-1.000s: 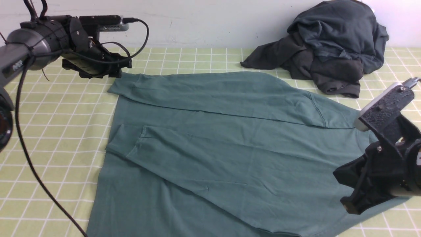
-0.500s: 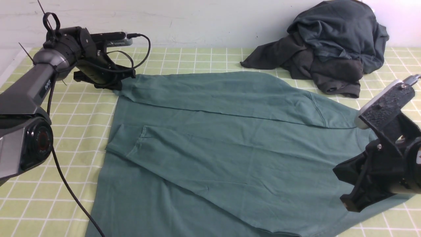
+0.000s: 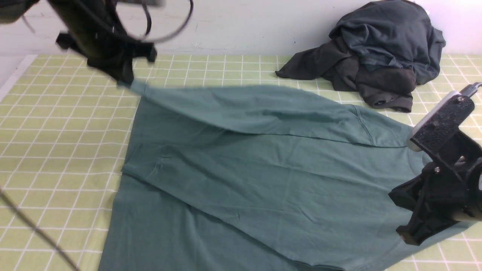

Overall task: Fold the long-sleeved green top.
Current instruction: Use the left arm to drag and drop the cuff onto the cuff closest to the left arm, then use both arms simultaneously to clamp the lower edge of the clothing fabric

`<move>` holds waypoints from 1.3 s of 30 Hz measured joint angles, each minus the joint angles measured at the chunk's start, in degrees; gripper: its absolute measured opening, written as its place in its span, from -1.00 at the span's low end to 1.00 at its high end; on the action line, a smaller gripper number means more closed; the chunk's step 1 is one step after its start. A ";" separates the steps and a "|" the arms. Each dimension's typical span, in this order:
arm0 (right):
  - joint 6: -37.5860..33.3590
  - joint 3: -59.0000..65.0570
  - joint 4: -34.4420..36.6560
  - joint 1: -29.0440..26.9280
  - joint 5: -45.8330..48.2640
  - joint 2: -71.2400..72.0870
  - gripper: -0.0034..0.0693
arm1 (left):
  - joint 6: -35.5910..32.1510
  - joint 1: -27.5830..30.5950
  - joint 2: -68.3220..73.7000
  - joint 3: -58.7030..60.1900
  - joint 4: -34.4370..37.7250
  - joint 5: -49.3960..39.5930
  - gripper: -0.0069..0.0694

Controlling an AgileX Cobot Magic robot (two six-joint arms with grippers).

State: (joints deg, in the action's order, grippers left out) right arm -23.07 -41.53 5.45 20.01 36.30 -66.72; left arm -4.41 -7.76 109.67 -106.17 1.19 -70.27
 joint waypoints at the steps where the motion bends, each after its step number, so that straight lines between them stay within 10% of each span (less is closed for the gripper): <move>1: 0.12 0.00 0.06 0.00 0.05 0.00 -0.94 | 1.53 -0.51 -4.29 12.09 -1.19 -0.22 -0.75; 8: 0.12 0.00 3.91 0.00 0.14 0.00 -0.94 | 2.96 -1.32 -5.76 30.47 -1.87 7.01 -0.64; 15: -0.20 0.00 7.37 0.00 3.06 0.00 -0.94 | -0.14 -4.93 -10.73 34.71 -1.19 3.14 0.10; 21: -1.26 0.00 10.27 0.00 6.29 0.00 -0.94 | -13.47 -14.59 -20.57 49.46 -0.64 8.36 0.36; 32: -3.55 0.00 14.06 0.00 6.74 0.00 -0.94 | -41.76 -19.75 -21.58 68.11 -1.19 21.31 0.32; 39: -5.43 0.00 15.10 0.00 7.08 0.00 -0.94 | -41.80 -19.81 -22.20 69.56 -3.83 26.98 -0.38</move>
State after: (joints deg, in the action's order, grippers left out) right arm -28.50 -41.53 20.55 20.01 43.38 -66.72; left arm -46.22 -27.58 87.47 -36.61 -2.64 -43.30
